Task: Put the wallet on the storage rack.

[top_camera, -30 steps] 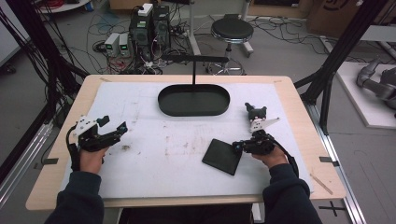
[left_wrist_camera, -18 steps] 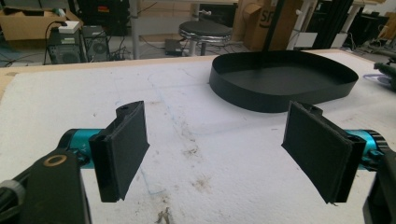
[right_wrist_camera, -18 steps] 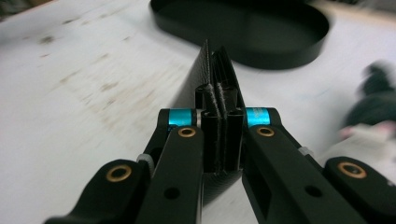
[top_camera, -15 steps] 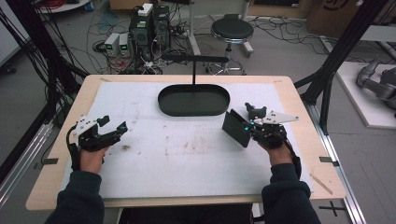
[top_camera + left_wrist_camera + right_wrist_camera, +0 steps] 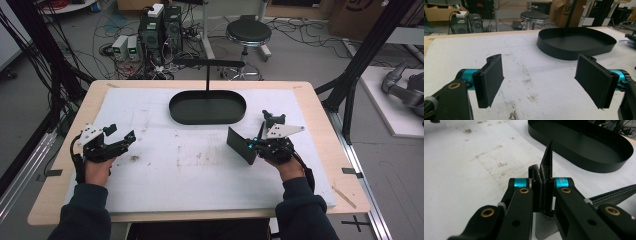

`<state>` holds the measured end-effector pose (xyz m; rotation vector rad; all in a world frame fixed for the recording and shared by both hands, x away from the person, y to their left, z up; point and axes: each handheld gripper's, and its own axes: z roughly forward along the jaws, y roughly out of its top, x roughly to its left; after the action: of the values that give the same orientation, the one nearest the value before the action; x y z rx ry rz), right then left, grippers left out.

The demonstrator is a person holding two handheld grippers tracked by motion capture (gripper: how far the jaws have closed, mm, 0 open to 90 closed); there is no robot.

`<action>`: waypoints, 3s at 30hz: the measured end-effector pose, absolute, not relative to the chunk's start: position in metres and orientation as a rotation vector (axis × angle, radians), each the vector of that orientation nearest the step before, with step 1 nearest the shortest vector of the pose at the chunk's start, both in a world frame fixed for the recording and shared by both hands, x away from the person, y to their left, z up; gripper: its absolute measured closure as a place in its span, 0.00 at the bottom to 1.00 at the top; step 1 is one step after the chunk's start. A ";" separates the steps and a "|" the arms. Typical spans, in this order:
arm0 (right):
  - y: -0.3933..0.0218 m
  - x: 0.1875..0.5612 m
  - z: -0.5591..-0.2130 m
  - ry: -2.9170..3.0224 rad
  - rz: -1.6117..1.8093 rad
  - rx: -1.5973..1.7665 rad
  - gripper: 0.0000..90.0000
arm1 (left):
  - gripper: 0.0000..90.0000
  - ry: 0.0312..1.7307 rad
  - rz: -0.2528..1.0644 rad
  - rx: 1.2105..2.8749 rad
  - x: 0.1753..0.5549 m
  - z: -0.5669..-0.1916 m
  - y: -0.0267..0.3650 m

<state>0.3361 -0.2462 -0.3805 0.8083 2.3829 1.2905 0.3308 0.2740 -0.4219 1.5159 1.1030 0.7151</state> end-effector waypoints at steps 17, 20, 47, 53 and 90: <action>-0.235 0.319 -0.386 2.108 1.109 0.837 0.35 | 0.25 1.102 0.714 1.520 0.331 -0.422 0.274; -0.233 0.314 -0.391 2.032 1.057 0.913 0.25 | 0.25 1.102 0.718 1.521 0.331 -0.422 0.274; -0.237 0.335 -0.400 2.135 1.147 1.089 0.86 | 0.26 1.093 0.720 1.526 0.331 -0.422 0.274; -0.235 0.346 -0.382 2.141 1.193 1.013 0.86 | 0.26 1.089 0.721 1.520 0.331 -0.422 0.273; -0.121 0.501 -0.404 2.148 1.225 1.236 0.85 | 0.26 1.073 0.724 1.529 0.334 -0.422 0.276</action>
<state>0.5006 -0.1211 -0.4037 1.2361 2.1483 1.2254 0.3342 0.2762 -0.4221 1.5287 1.0726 0.7243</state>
